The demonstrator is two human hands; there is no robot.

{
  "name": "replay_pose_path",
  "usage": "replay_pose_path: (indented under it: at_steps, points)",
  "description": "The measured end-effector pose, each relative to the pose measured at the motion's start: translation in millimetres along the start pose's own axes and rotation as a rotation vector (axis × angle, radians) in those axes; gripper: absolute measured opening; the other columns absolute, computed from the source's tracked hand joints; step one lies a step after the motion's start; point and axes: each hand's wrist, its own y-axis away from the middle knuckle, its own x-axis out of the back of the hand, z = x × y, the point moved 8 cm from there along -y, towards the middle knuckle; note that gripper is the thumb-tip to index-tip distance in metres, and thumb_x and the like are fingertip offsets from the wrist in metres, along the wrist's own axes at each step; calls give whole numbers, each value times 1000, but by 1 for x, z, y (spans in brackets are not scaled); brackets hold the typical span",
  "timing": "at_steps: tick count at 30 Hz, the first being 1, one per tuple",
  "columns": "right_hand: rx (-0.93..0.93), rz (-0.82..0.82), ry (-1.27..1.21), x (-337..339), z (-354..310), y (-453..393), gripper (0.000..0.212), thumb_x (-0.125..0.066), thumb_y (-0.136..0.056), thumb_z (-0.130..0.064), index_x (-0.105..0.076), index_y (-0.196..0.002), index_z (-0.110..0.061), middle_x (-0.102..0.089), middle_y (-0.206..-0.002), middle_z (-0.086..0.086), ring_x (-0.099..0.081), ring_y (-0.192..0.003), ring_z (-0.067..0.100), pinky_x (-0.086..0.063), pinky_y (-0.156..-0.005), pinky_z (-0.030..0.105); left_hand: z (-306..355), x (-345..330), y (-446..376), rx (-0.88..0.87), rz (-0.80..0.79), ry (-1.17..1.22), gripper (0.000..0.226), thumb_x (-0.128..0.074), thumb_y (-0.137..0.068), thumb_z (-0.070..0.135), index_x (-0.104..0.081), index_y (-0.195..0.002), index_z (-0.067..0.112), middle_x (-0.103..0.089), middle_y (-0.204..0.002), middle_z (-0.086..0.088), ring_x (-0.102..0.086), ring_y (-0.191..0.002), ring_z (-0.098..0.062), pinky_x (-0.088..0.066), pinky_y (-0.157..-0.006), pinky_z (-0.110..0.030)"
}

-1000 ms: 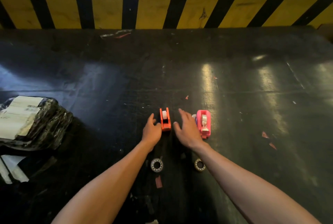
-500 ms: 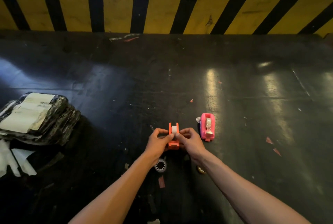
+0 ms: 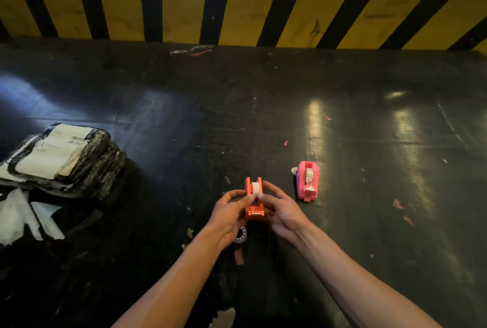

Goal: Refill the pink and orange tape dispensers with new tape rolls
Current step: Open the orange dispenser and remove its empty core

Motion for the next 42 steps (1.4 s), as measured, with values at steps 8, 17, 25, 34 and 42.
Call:
replay_pose_path:
  at_steps: [8, 17, 25, 34, 42]
  points:
    - [70, 116, -29, 39, -21, 11, 48, -62, -90, 3, -57, -135, -13, -73, -109, 11, -69, -97, 24, -54, -73, 38, 37, 72, 0, -290, 361, -690, 27, -76, -86, 8, -61, -105, 18, -62, -106, 0, -64, -91, -14, -55, -66, -27]
    - [-20, 86, 65, 37, -4, 15, 46, -64, -90, 0, -59, -133, -15, -74, -109, 11, -75, -79, 19, -56, -59, 32, 17, 95, 3, -302, 426, -1266, 36, -79, -85, 19, -48, -100, 28, -51, -128, -7, -56, -117, -25, -52, -96, -36]
    - [-28, -40, 166, 19, 1, 20, 52, -74, -77, -3, -63, -126, -17, -75, -111, 17, -72, -91, 25, -58, -72, 36, 40, 64, 16, -367, 383, -1354, 43, -69, -89, 48, -54, -124, 27, -47, -138, -6, -51, -123, -26, -46, -103, -41]
    - [-12, -153, 332, 6, 9, 20, 47, -72, -84, -1, -63, -128, -17, -65, -124, 27, -69, -109, 37, -57, -86, 44, 31, 10, 24, -167, -23, -702, 30, -72, -92, 19, -64, -120, 13, -73, -111, -11, -73, -94, -19, -60, -77, -32]
    - [-9, 0, 239, 32, 2, 11, 46, -69, -86, 1, -58, -127, -14, -78, -102, 13, -70, -89, 27, -46, -104, 55, 4, 42, 32, -329, -104, -1564, 30, -76, -85, 27, -60, -110, 29, -56, -119, 6, -59, -105, -9, -55, -93, -31]
